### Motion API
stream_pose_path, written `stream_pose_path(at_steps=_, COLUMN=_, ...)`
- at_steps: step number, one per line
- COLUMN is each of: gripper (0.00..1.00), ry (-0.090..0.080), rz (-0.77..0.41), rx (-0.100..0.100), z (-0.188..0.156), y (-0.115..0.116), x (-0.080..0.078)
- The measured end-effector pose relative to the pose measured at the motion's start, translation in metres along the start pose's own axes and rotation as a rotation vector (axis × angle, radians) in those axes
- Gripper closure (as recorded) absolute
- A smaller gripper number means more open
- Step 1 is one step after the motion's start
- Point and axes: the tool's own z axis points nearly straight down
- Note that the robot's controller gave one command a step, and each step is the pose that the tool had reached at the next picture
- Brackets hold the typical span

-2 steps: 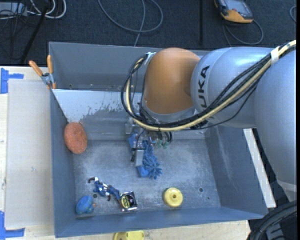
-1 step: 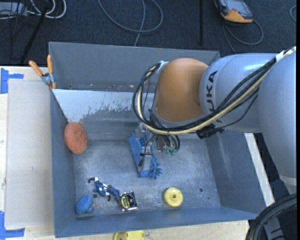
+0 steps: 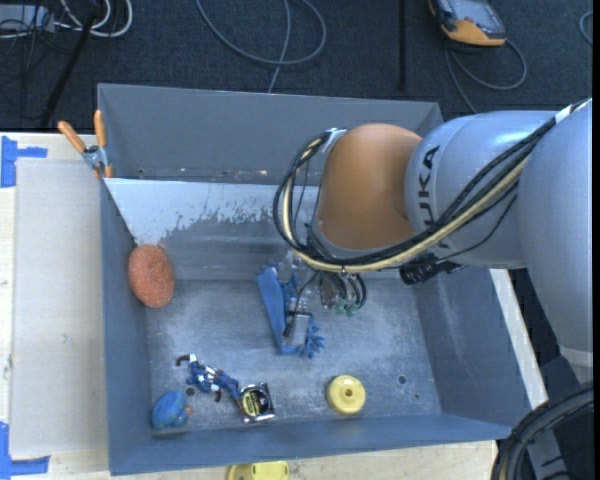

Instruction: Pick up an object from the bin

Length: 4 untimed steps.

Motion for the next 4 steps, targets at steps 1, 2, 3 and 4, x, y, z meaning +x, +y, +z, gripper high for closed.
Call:
stream_pose_path(at_steps=1, gripper=0.00, ry=0.010, rz=-0.021, rx=0.004, z=0.006, y=-0.018, x=0.004)
stream_pose_path(at_steps=2, gripper=0.00, ry=-0.002, rz=0.097, rx=0.000, z=0.012, y=-0.023, x=-0.006)
stream_pose_path(at_steps=3, gripper=0.00, ry=0.003, rz=0.326, rx=0.001, z=0.032, y=-0.024, x=-0.008)
stream_pose_path(at_steps=4, gripper=1.00, ry=0.000, rz=0.312, rx=0.001, z=0.050, y=-0.032, x=0.028)
